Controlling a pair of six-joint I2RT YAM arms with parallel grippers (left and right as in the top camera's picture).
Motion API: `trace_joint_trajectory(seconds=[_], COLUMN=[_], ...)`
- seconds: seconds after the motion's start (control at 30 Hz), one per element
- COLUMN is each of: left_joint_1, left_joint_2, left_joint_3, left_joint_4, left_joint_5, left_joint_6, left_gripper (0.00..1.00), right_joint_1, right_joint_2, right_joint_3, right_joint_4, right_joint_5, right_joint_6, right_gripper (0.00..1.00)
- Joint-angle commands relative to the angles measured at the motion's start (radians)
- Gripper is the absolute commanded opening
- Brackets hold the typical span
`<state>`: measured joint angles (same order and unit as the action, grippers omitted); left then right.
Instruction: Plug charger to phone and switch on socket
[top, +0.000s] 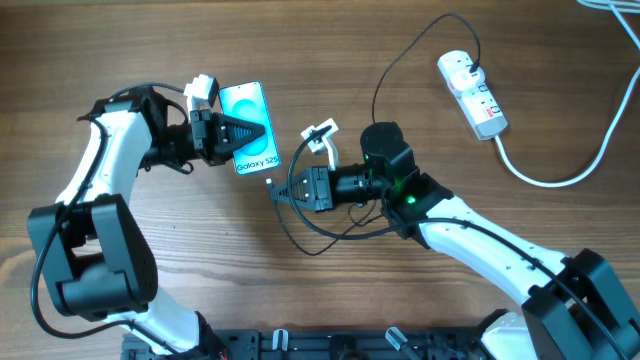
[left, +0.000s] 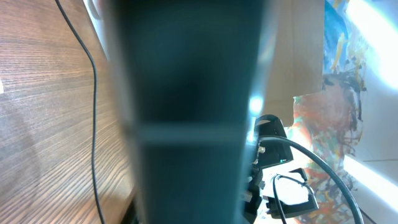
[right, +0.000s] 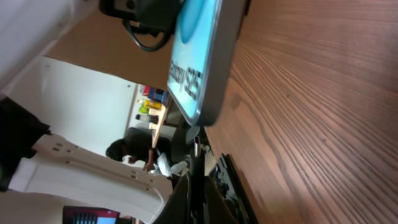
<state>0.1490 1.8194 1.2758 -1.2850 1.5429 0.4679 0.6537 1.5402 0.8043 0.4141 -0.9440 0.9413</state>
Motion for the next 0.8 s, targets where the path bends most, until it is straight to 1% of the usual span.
trace_joint_trajectory(seconds=[0.0,0.2,0.47,0.77], left_joint_1=[-0.003,-0.006,-0.056,-0.056], left_joint_2=[-0.015,-0.015,-0.015,-0.015], left_joint_3=[0.023,0.023,0.023,0.023], left_joint_4=[-0.01,-0.018,-0.017,-0.017], left_joint_5=[0.034,0.034,0.034,0.034], left_joint_6=[-0.009,-0.008,-0.008,-0.008], left_gripper=[0.04,0.04,0.04,0.04], right_joint_1=[0.0,0.0,-0.001,-0.001], right_joint_2=[0.014,0.014,0.014,0.014], right_joint_3=[-0.005,-0.005,-0.005,-0.005], right_joint_4=[0.053,0.057,0.057,0.057], right_joint_5=[-0.045,-0.041,-0.032,0.008], right_joint_6=[0.049,0.064,0.064,0.096], right_gripper=[0.04,0.04,0.04,0.04])
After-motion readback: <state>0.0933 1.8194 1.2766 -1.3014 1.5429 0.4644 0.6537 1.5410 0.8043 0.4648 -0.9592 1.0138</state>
